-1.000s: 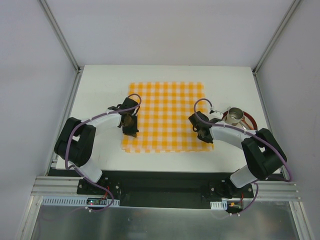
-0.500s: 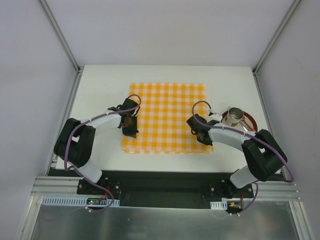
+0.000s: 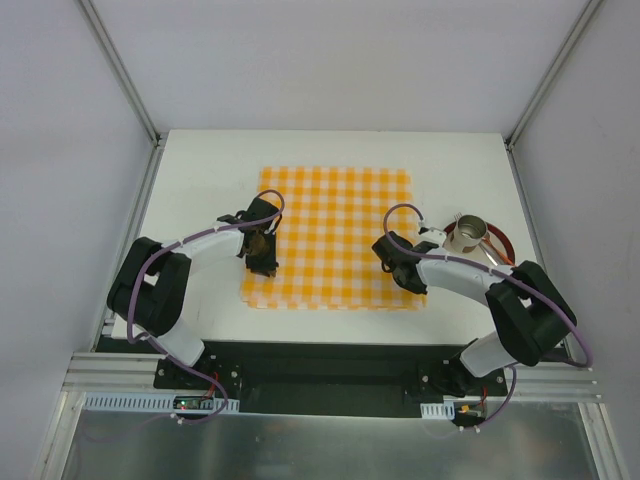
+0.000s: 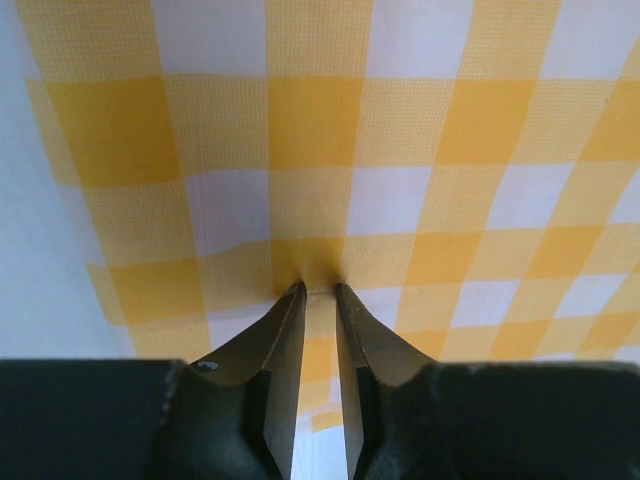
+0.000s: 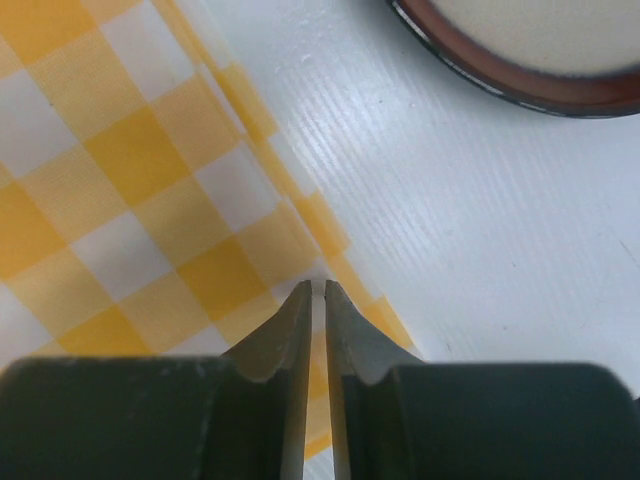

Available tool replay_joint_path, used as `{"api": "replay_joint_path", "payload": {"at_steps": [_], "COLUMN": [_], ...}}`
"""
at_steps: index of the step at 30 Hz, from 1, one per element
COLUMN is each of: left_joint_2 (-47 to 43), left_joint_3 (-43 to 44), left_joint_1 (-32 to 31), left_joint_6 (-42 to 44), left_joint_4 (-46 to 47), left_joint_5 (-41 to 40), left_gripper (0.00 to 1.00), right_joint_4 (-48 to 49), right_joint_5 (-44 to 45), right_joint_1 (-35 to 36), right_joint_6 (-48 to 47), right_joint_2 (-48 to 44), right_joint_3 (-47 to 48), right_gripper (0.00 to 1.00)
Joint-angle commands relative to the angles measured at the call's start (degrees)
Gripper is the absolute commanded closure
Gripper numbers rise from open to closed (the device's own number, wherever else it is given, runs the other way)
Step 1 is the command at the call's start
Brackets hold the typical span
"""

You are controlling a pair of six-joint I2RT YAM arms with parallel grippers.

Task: Set the dinner table for one person
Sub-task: Move the napkin to the center of the board, then pick up the cup at the center of the board.

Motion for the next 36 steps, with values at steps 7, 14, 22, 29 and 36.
{"api": "replay_joint_path", "payload": {"at_steps": [7, 14, 22, 29, 36], "left_joint_2": [0.72, 2.83, 4.41, 5.64, 4.77], "left_joint_3": [-0.24, 3.35, 9.07, 16.28, 16.72], "left_joint_1": [-0.43, -0.43, -0.43, -0.43, -0.61], "left_joint_6": [1.59, 2.38, 3.43, 4.23, 4.84], "left_joint_4": [-5.25, -5.43, -5.52, -5.87, -5.96], "left_joint_5": [-1.85, -1.50, 0.43, 3.15, 2.46], "left_gripper": [0.82, 0.80, 0.70, 0.66, 0.66], "right_joint_4": [-8.48, -10.51, -7.97, -2.95, 1.07], "right_joint_5": [7.60, 13.85, 16.84, 12.46, 8.58], "right_joint_1": [0.41, 0.33, 0.24, 0.32, 0.24], "right_joint_6": [-1.32, -7.73, -16.70, -20.57, -20.75], "right_joint_2": [-4.10, -2.61, -2.08, -0.94, 4.86], "right_joint_3": [4.63, 11.75, 19.40, 19.23, 18.45], "right_gripper": [0.85, 0.83, 0.59, 0.55, 0.58]}}
